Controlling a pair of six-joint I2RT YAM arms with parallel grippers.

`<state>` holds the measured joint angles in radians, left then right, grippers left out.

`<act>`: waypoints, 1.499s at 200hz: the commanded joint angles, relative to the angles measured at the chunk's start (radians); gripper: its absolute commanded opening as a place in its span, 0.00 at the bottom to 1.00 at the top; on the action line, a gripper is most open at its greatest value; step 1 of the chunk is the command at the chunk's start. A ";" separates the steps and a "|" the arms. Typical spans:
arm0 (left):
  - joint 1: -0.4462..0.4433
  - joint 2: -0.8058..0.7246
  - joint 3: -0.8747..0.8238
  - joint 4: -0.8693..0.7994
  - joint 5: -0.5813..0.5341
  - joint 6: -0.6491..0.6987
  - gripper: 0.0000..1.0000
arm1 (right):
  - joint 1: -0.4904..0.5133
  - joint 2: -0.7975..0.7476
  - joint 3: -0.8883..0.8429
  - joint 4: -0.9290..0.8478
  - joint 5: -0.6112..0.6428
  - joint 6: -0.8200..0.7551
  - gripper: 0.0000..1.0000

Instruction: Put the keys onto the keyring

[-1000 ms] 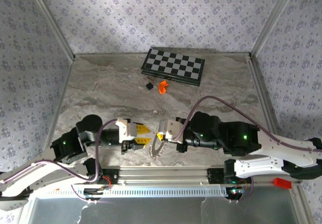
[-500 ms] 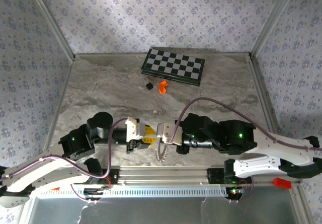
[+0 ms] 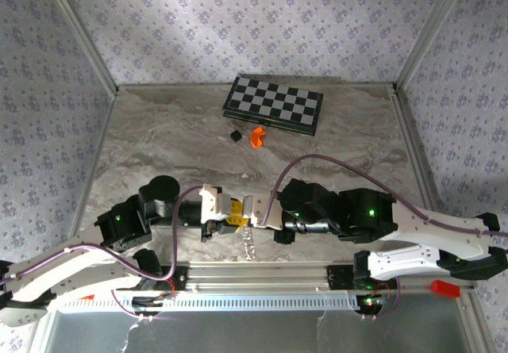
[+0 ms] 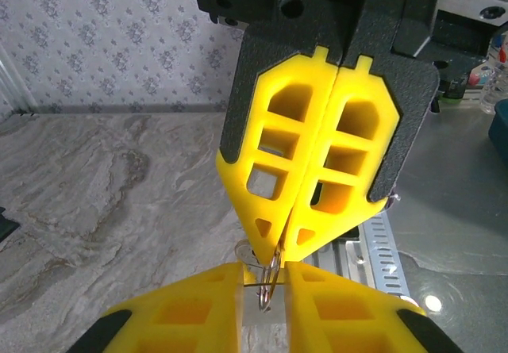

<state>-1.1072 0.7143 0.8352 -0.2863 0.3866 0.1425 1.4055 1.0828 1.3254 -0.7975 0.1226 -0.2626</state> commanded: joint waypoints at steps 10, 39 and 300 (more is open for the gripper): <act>-0.005 -0.017 0.025 0.030 0.017 0.019 0.17 | -0.005 0.000 0.054 0.032 -0.026 0.003 0.00; -0.005 -0.023 0.027 0.022 0.013 0.023 0.15 | -0.007 0.002 0.050 0.038 -0.034 0.009 0.00; -0.005 -0.153 -0.248 0.618 0.022 -0.211 0.00 | -0.026 -0.123 -0.091 0.260 -0.073 0.063 0.29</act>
<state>-1.1072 0.5766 0.6098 0.1295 0.4072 -0.0147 1.3869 1.0008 1.2560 -0.5755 0.0475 -0.2173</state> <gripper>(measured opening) 0.047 0.287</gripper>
